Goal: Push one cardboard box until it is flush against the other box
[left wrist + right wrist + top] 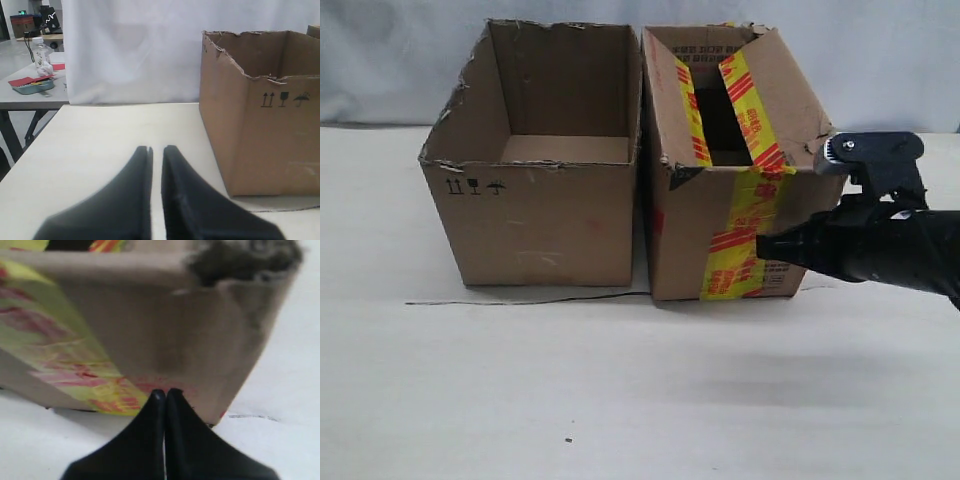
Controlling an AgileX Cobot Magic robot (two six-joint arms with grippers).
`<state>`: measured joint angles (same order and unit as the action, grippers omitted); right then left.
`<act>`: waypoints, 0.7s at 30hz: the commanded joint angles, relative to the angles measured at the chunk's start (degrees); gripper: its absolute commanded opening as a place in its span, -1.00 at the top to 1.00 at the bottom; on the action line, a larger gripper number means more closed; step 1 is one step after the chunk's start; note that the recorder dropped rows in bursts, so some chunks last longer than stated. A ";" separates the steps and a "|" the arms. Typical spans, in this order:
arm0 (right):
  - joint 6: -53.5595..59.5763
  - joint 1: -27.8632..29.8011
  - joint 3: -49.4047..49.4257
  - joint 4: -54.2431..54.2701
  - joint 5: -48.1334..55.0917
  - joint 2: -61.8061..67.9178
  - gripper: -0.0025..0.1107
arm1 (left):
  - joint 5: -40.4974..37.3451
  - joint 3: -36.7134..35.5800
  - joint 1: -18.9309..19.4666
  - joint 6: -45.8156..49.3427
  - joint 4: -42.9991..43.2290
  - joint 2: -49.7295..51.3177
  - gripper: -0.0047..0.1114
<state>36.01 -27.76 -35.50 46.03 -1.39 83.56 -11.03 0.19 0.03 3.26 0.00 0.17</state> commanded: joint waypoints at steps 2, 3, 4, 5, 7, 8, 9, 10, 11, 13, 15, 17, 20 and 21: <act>2.25 9.00 1.90 -0.54 7.50 -10.44 0.96 | 0.18 -0.19 0.21 -0.10 -0.48 -0.17 0.92; 2.25 10.59 2.53 -0.54 7.50 -11.27 0.96 | 0.18 -0.19 0.21 -0.10 -0.48 -0.17 0.92; 2.25 12.67 3.25 -0.54 7.50 -12.11 0.96 | 0.18 -0.19 0.21 -0.10 -0.48 -0.17 0.92; 2.02 14.64 3.87 -0.54 7.50 -12.58 0.96 | 0.18 -0.19 0.21 -0.10 -0.48 -0.17 0.92; 1.70 17.80 4.33 -0.54 6.44 -12.56 0.96 | 0.18 -0.19 0.21 -0.10 -0.48 -0.17 0.92; 1.70 19.17 4.33 -0.27 5.12 -11.89 0.96 | 0.18 -0.19 0.21 -0.10 -0.48 -0.17 0.92; 1.70 20.03 4.16 0.26 3.39 -11.02 0.96 | 0.18 -0.19 0.21 -0.10 -0.48 -0.17 0.92; 1.70 20.31 3.90 1.21 0.58 -9.82 0.96 | 0.18 -0.19 0.21 -0.10 -0.48 -0.17 0.92; 1.70 20.31 3.34 1.51 -1.69 -8.19 0.96 | 0.18 -0.19 0.21 -0.10 -0.48 -0.17 0.92; 1.70 20.31 1.09 1.51 -2.66 -4.49 0.96 | 0.18 -0.19 0.21 -0.10 -0.48 -0.17 0.92; 1.70 20.31 -2.72 0.33 -1.90 0.32 0.96 | 0.18 -0.19 0.21 -0.10 -0.48 -0.17 0.92; 3.52 20.65 -8.90 -0.78 -2.51 6.64 0.96 | 0.18 -0.19 0.21 -0.10 -0.48 -0.17 0.92; 3.67 22.00 -14.52 -0.78 -2.68 12.15 0.96 | 0.18 -0.19 0.21 -0.10 -0.48 -0.17 0.92; 3.67 22.46 -16.26 -0.78 -2.68 13.45 0.96 | 0.18 -0.19 0.21 -0.10 -0.48 -0.17 0.92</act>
<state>38.83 -6.62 -47.40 45.96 -2.86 92.92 -11.03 0.19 0.03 3.26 0.00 0.17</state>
